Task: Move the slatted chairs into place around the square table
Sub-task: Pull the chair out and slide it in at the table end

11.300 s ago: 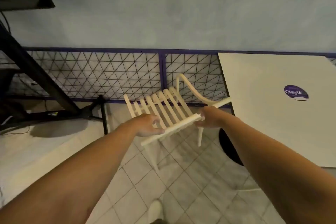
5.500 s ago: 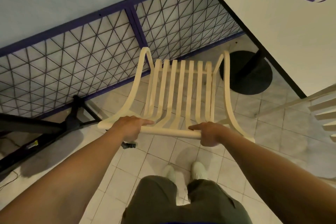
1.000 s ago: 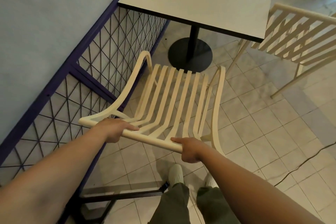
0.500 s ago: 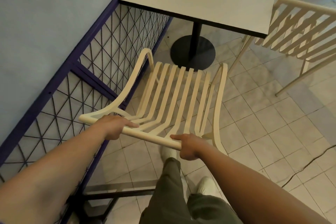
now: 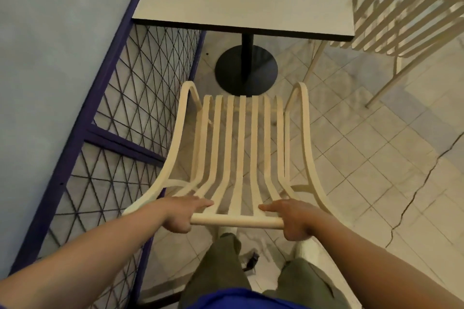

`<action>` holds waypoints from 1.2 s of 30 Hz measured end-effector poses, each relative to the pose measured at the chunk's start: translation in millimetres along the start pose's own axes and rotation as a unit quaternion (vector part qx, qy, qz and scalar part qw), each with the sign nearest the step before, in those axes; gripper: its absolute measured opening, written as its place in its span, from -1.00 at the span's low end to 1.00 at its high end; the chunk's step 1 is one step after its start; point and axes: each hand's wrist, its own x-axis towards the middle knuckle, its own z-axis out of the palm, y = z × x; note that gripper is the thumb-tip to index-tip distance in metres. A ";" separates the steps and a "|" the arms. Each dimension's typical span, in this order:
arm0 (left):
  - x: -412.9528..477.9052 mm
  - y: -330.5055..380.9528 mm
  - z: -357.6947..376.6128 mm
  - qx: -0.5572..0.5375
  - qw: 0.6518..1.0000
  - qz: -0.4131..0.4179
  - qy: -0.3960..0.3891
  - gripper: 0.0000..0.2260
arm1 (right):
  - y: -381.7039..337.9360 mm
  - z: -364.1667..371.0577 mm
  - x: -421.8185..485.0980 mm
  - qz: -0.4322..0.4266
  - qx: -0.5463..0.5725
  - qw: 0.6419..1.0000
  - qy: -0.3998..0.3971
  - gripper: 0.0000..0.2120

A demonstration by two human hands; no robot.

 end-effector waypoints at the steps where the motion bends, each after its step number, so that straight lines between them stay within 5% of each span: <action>1: 0.8 -1.6 -0.5 0.003 1.000 0.006 -0.003 -0.19 | -0.6 0.5 0.2 0.007 -0.001 1.000 0.003 -0.16; 36: -13.8 -66.2 -37.7 -0.015 0.998 -0.024 0.052 -0.19 | -59.5 -29.5 36.9 -0.029 0.031 0.999 0.003 -0.18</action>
